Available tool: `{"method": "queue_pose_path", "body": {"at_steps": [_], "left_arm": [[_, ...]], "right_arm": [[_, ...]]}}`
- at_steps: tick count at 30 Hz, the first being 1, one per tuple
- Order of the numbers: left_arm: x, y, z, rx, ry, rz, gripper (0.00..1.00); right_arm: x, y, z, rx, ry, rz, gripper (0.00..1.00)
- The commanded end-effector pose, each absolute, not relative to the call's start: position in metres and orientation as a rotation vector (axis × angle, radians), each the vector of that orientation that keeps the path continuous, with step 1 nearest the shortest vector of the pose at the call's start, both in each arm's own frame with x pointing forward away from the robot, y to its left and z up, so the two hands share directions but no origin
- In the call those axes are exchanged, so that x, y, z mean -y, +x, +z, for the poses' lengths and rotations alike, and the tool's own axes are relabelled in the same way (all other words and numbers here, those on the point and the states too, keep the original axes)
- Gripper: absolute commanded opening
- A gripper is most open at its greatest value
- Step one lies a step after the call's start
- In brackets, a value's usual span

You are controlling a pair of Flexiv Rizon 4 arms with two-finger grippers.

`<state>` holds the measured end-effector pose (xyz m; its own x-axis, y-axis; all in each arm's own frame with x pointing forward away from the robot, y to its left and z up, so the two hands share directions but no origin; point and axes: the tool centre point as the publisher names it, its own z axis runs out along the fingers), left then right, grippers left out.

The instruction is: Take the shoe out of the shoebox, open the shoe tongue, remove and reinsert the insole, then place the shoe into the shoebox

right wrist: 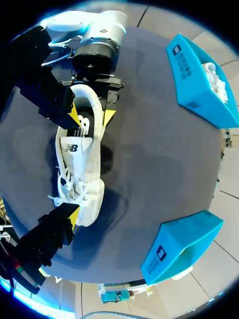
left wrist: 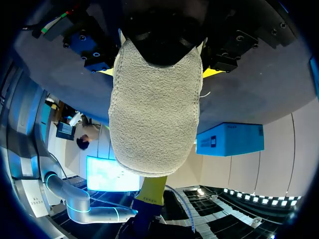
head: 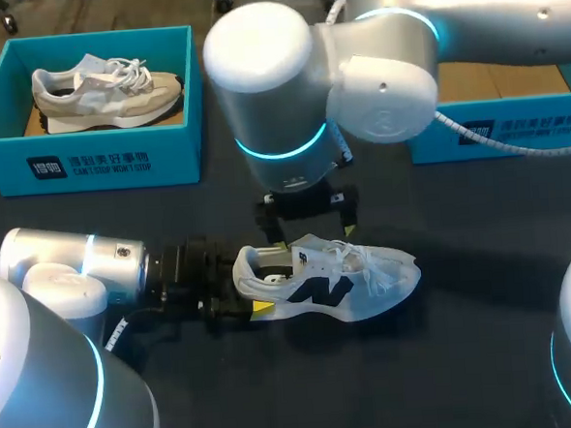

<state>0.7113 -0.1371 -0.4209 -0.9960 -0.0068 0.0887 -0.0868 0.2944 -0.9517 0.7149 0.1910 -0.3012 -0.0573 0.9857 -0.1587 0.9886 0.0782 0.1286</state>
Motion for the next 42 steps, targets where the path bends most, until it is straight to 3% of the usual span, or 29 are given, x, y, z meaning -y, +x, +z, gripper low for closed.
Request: {"method": "queue_pose_path", "body": {"at_steps": [1,42], "left_arm": [[0.137,0.713,-0.424,2.475,0.09,1.819,0.0],[0.137,0.713,-0.424,2.475,0.09,1.819,0.0]], "right_arm": [[-0.2,0.717,-0.311,-2.142,1.997,-0.073,1.0],[-0.18,0.706,-0.354,-1.952,2.068,-0.43,1.0]]}}
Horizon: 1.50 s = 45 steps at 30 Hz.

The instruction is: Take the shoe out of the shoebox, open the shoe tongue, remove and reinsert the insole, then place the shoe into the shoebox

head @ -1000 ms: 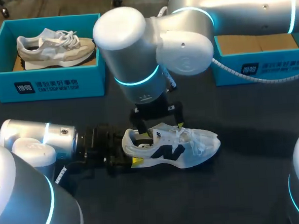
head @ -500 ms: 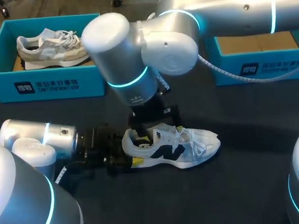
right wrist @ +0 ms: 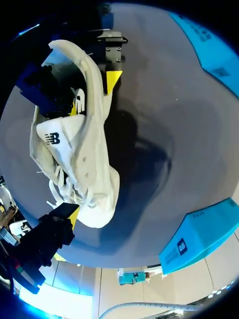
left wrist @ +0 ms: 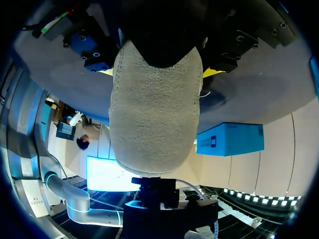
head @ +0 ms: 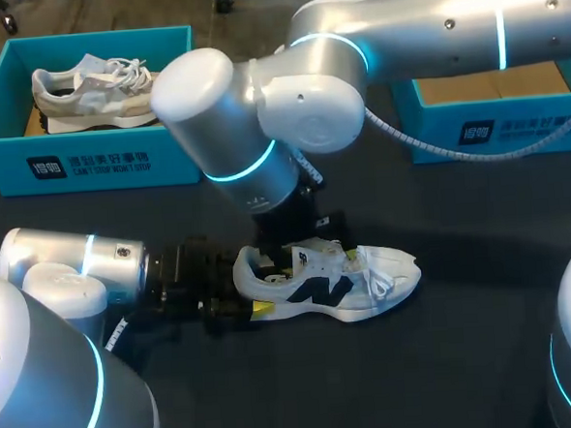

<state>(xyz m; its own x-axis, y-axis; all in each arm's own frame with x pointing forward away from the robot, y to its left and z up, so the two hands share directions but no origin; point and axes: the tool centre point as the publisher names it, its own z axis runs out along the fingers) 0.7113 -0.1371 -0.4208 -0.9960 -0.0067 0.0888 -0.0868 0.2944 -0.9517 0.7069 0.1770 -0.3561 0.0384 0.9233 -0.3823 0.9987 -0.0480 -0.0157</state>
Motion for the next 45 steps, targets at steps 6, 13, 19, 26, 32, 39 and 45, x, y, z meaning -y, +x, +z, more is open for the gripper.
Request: {"method": "queue_pose_path", "body": {"at_steps": [6,13,19,26,32,39,45], "left_arm": [[0.137,0.713,-0.424,2.475,0.09,1.819,0.0],[0.137,0.713,-0.424,2.475,0.09,1.819,0.0],[0.137,0.713,-0.424,2.475,0.09,1.819,0.0],[0.137,0.713,-0.424,2.475,0.09,1.819,0.0],[0.137,0.713,-0.424,2.475,0.09,1.819,0.0],[0.137,0.713,-0.424,2.475,0.09,1.819,0.0],[0.137,0.713,-0.424,2.475,0.09,1.819,0.0]], "right_arm": [[-0.171,0.705,-0.351,-1.927,2.092,-0.445,0.58],[-0.166,0.707,-0.335,-1.916,2.094,-0.452,0.27],[-0.163,0.708,-0.324,-1.938,2.08,-0.451,0.3],[-0.156,0.709,-0.309,-1.955,2.083,-0.417,0.29],[-0.152,0.711,-0.304,-1.968,2.077,-0.4,0.0],[-0.142,0.713,-0.309,-1.992,2.08,-0.391,0.0],[-0.125,0.712,-0.315,-1.996,2.079,-0.397,0.0]]}}
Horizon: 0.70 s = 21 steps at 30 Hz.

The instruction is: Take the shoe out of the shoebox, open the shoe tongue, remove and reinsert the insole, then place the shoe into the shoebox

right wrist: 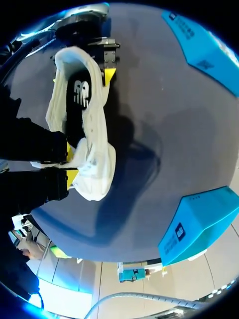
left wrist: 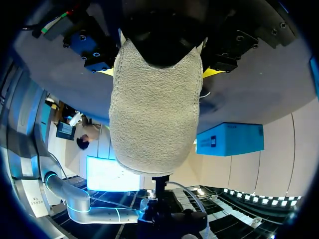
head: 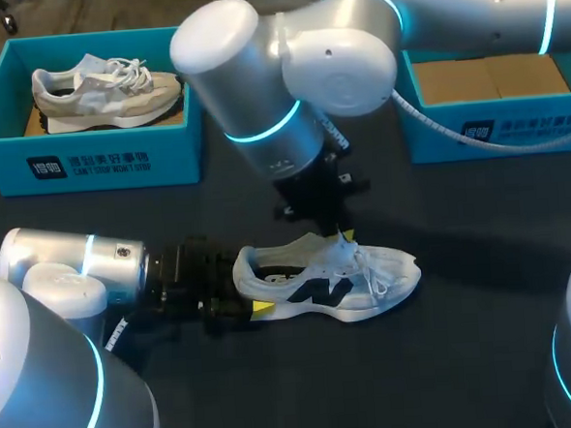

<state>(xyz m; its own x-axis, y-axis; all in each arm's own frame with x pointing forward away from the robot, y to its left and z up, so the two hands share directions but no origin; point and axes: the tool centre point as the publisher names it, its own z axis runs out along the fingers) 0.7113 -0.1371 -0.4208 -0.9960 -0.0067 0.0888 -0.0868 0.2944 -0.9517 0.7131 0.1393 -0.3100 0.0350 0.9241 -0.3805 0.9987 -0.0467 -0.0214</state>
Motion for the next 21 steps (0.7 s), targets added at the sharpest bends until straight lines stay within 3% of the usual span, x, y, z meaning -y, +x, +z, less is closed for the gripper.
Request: {"method": "queue_pose_path", "body": {"at_steps": [1,21], "left_arm": [[0.137,0.713,-0.424,2.475,0.09,1.819,0.0],[0.137,0.713,-0.424,2.475,0.09,1.819,0.0]], "right_arm": [[-0.122,0.711,-0.315,-1.996,2.079,-0.395,0.0],[-0.072,0.712,-0.346,-2.045,2.071,-0.304,0.0]]}}
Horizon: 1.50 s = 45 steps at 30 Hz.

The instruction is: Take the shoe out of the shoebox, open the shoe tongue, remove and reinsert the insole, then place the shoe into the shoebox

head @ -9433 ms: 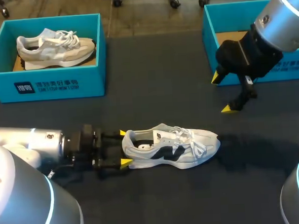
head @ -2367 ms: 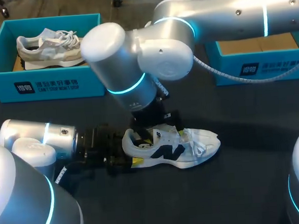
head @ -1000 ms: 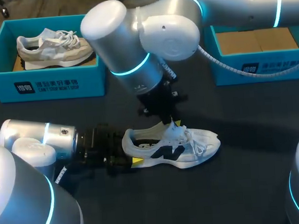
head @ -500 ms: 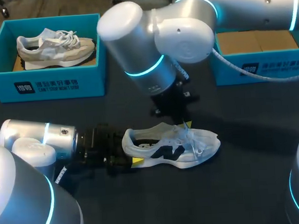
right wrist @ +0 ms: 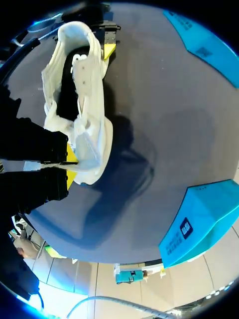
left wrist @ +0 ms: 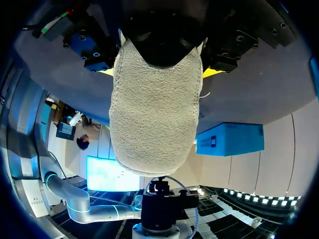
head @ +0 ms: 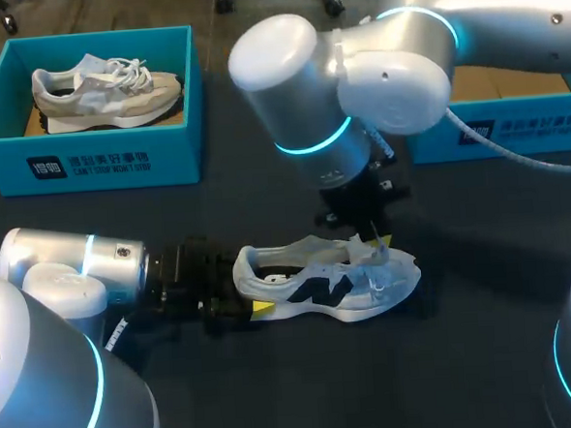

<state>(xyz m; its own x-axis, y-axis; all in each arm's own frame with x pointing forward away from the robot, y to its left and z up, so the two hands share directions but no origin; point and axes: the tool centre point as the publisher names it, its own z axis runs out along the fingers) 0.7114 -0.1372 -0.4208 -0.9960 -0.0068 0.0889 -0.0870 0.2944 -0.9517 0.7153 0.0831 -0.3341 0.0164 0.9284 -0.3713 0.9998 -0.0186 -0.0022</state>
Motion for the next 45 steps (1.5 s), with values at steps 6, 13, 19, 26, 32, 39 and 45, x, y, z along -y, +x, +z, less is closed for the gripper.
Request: {"method": "queue_pose_path", "body": {"at_steps": [6,13,19,26,32,39,45], "left_arm": [[0.137,0.713,-0.424,2.475,0.09,1.819,0.0],[0.137,0.713,-0.424,2.475,0.09,1.819,0.0],[0.137,0.713,-0.424,2.475,0.09,1.819,0.0],[0.137,0.713,-0.424,2.475,0.09,1.819,0.0],[0.137,0.713,-0.424,2.475,0.09,1.819,0.0],[0.137,0.713,-0.424,2.475,0.09,1.819,0.0],[0.137,0.713,-0.424,2.475,0.09,1.819,0.0]], "right_arm": [[-0.072,0.712,-0.366,-2.096,2.055,-0.302,0.07],[-0.066,0.709,-0.378,-2.116,2.054,-0.302,0.45],[-0.063,0.711,-0.373,-2.125,2.04,-0.309,0.69],[-0.063,0.715,-0.344,-2.126,1.984,-0.279,1.0],[-0.068,0.726,-0.318,-2.134,1.91,-0.271,1.0],[-0.066,0.739,-0.296,-2.119,1.857,-0.208,1.0],[-0.069,0.753,-0.275,-2.162,1.746,-0.105,1.0]]}}
